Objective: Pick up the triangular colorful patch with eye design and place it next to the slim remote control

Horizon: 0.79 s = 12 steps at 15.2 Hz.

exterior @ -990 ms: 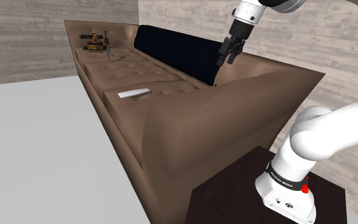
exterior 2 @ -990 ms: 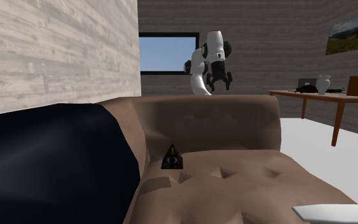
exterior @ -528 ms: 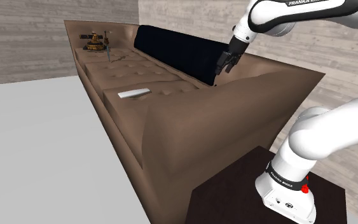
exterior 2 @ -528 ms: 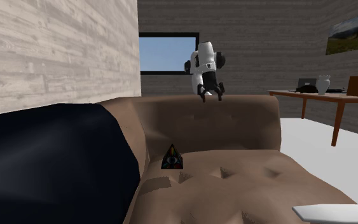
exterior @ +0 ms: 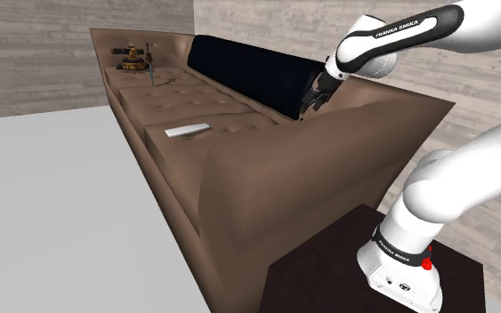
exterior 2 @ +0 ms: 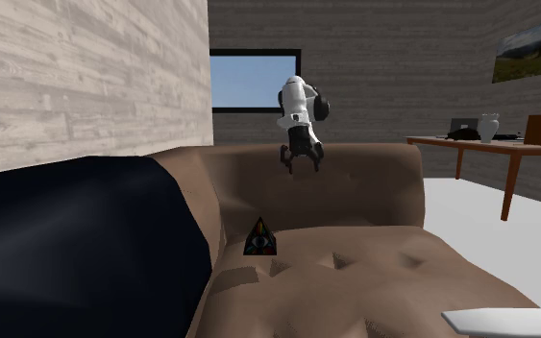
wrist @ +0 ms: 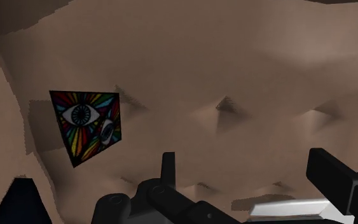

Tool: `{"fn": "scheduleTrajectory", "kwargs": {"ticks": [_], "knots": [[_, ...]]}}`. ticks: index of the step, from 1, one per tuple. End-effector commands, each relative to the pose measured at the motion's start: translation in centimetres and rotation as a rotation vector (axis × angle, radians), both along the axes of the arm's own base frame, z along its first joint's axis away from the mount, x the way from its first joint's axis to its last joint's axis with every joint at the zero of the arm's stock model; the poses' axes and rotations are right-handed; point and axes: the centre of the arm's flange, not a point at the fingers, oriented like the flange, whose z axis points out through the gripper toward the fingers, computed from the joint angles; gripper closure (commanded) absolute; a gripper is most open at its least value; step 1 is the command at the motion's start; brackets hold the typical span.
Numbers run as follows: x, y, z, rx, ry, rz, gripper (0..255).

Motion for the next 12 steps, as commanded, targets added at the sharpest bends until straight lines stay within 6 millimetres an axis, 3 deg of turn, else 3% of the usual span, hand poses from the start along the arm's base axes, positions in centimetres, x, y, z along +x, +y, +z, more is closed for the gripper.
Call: {"fn": "scheduleTrajectory", "kwargs": {"ticks": [1,12], "knots": [[0.7,-1.8,-1.4,-0.006,-0.029,-0.018,0],[4.1,-12.3,-9.9,-0.018,-0.168,-0.11,0]]}}
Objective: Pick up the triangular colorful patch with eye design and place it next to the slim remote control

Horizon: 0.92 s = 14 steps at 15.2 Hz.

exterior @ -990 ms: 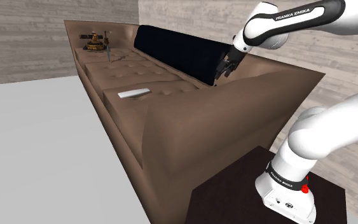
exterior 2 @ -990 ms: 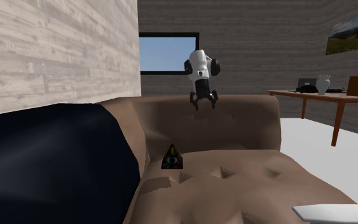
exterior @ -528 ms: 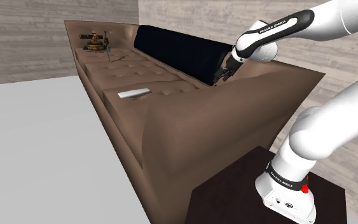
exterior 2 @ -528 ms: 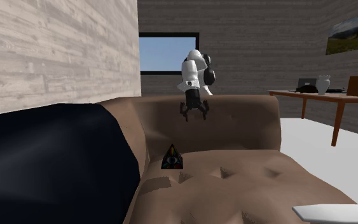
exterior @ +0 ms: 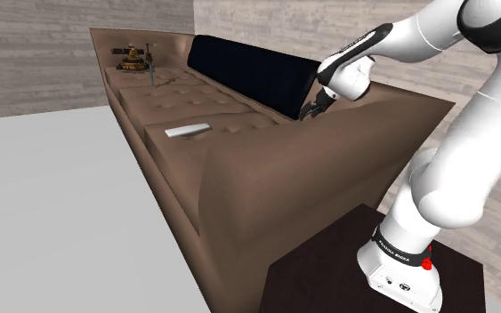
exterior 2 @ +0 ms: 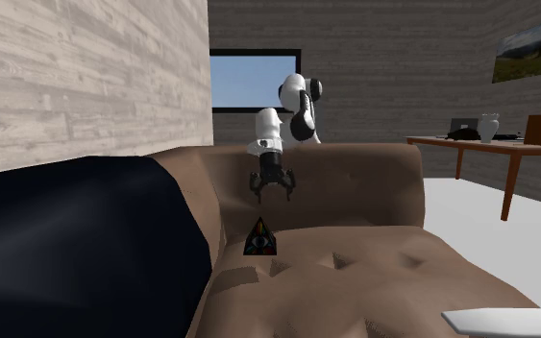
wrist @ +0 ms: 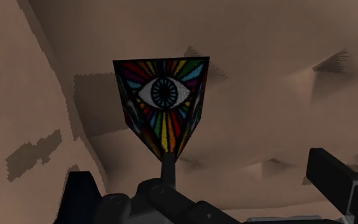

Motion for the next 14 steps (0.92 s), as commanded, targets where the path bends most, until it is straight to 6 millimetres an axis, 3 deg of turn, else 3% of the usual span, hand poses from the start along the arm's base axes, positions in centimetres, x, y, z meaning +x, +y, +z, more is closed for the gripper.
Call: {"fn": "scheduleTrajectory", "kwargs": {"ticks": [1,4,12,14], "knots": [[0.7,-1.9,-1.6,-0.006,-0.031,-0.022,0],[1.6,-4.8,-3.8,-0.009,-0.069,-0.047,0],[4.0,-5.3,-7.2,-0.009,-0.072,-0.049,0],[4.0,-5.3,-7.2,-0.009,-0.072,-0.049,0]]}}
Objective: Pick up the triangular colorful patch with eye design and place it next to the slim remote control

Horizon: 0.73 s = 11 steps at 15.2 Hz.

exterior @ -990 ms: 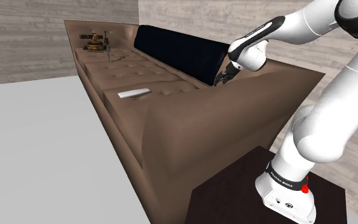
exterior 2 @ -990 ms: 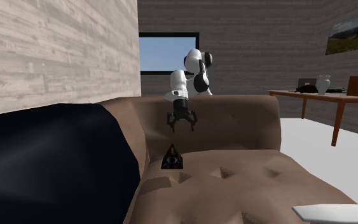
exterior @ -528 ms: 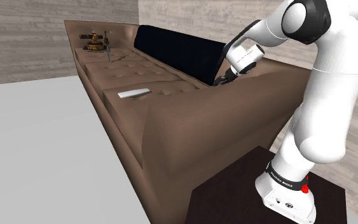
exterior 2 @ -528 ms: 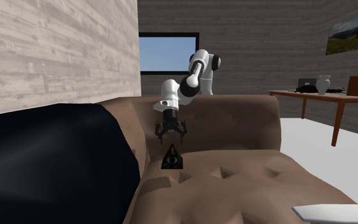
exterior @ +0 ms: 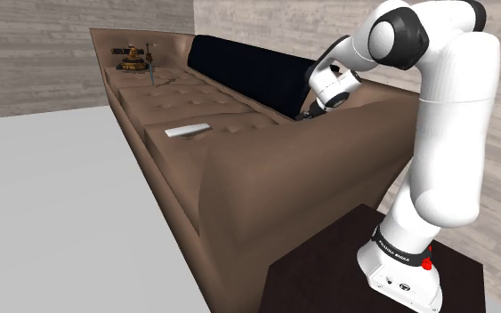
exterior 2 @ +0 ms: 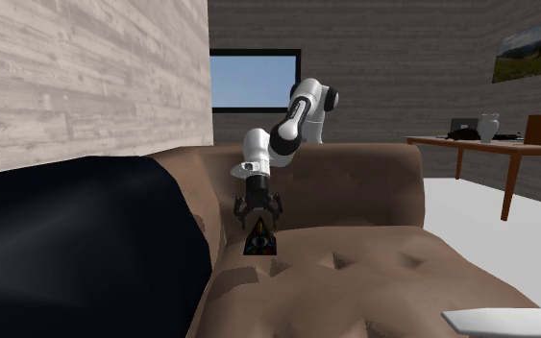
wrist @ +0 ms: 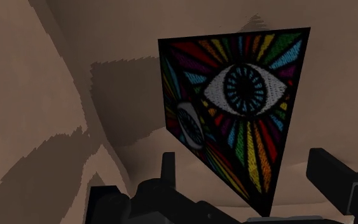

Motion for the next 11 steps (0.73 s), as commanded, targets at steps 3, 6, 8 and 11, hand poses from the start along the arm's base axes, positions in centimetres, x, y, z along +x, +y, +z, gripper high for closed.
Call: {"fn": "scheduleTrajectory", "kwargs": {"ticks": [3,6,8,11], "knots": [[0.09,0.0,-0.12,0.0,-0.001,-0.001,0],[0.09,0.0,-0.11,0.0,0.0,0.0,0],[0.09,0.0,-0.11,0.0,0.0,0.0,255],[0.09,-0.01,-0.12,0.0,0.0,0.0,255]]}}
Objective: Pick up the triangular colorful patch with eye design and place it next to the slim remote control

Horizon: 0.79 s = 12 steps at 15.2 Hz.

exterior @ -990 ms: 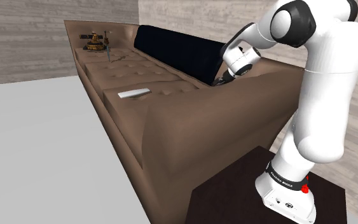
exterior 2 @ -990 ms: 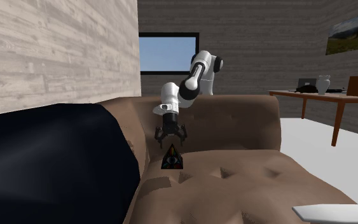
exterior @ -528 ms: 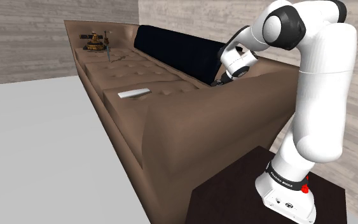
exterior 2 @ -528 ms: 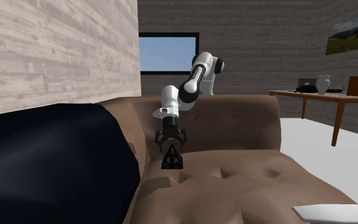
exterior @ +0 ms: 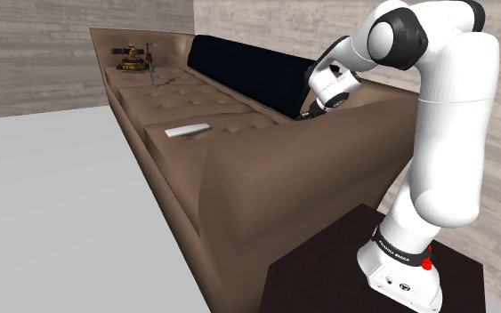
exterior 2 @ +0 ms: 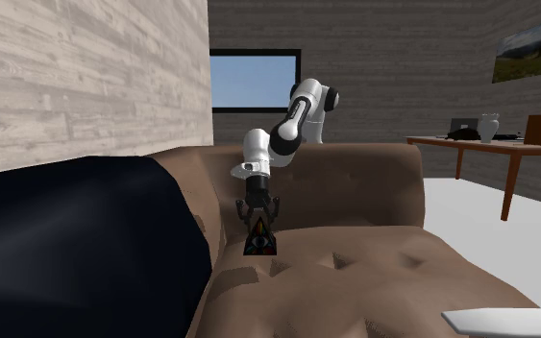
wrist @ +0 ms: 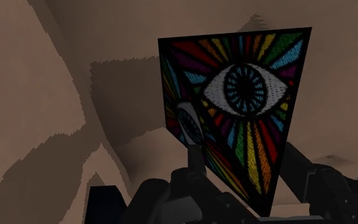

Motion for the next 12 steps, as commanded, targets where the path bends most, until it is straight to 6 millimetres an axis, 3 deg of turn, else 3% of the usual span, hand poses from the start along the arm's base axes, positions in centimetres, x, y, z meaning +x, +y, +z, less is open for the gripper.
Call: {"fn": "scheduleTrajectory", "kwargs": {"ticks": [1,5,12], "knots": [[0.0,0.0,0.0,0.0,0.001,0.0,255],[0.0,0.0,0.0,0.0,0.001,0.0,255],[0.0,0.0,3.7,0.0,0.001,0.0,255]]}}
